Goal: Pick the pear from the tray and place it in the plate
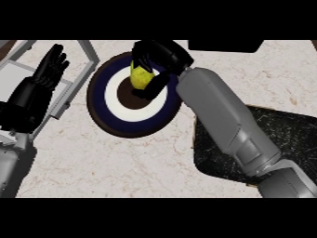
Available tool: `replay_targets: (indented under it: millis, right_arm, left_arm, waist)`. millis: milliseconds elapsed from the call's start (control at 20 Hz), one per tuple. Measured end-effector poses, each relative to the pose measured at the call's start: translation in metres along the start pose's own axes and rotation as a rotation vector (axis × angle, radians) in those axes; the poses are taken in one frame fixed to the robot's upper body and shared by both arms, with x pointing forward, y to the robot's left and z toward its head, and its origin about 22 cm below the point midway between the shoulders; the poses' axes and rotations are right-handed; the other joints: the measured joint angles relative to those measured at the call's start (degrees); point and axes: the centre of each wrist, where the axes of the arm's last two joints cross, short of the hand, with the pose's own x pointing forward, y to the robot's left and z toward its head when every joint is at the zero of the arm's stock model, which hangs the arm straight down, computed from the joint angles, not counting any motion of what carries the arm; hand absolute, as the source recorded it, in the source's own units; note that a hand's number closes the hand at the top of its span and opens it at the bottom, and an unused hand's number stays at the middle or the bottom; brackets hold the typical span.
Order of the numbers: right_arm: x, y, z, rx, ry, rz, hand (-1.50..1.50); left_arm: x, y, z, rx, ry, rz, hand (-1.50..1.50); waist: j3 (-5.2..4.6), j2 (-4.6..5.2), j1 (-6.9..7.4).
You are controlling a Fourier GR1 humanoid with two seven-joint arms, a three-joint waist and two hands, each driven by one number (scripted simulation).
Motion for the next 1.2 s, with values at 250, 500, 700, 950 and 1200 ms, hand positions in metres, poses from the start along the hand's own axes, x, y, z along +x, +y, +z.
replay_targets:
  millis: [250, 500, 700, 950, 1200]
  right_arm:
    - [-0.006, 0.016, 0.003, -0.003, 0.085, -0.047, -1.50]
    - [-0.004, 0.024, 0.002, 0.019, 0.111, -0.127, -1.50]
    - [-0.002, 0.025, 0.002, -0.010, 0.082, -0.230, -1.50]
    - [0.001, 0.019, -0.001, -0.127, 0.050, -0.384, -1.50]
    - [-0.005, 0.011, -0.001, -0.187, 0.034, -0.553, -1.50]
  left_arm:
    - [0.004, -0.003, -0.002, -0.027, -0.016, 0.004, 0.00]
    - [0.005, -0.013, -0.009, -0.048, -0.029, 0.002, 0.00]
    - [0.005, -0.016, -0.011, -0.058, -0.030, 0.004, 0.00]
    - [0.006, -0.013, -0.013, -0.061, -0.034, 0.002, 0.00]
    - [0.004, -0.006, -0.012, -0.032, -0.021, 0.002, 0.00]
  waist:
    - [-0.01, 0.37, 1.84]
    - [-0.02, 0.79, 3.30]
    - [0.00, 0.91, 3.68]
    - [0.01, 0.95, 3.85]
    - [0.02, 0.77, 2.19]
